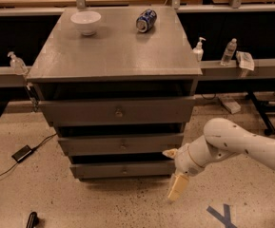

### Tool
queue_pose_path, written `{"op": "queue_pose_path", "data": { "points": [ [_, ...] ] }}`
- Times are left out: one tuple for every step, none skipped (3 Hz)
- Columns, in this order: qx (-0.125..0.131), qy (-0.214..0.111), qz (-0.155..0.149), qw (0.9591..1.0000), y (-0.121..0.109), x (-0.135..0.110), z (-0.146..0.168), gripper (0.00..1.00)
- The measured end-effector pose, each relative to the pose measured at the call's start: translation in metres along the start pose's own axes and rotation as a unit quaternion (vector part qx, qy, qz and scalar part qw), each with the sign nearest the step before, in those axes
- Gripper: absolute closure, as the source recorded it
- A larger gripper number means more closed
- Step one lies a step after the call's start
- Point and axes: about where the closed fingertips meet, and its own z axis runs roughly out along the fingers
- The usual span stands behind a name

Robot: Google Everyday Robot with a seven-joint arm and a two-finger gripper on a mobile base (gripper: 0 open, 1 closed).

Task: Open bottom drawer

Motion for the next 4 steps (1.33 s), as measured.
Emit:
{"op": "queue_pose_path", "data": {
  "points": [
    [0.0,0.0,0.0,1.0,0.0,0.0,0.0,0.0],
    [-0.003,0.011,-0.001,0.9999,-0.006,0.008,0.01,0.0],
    [-0.008,0.014,0.007,0.9998,-0.021,0.028,0.028,0.0],
    [-0.011,0.022,0.017,0.9996,-0.039,0.051,0.056,0.0]
  ]
}}
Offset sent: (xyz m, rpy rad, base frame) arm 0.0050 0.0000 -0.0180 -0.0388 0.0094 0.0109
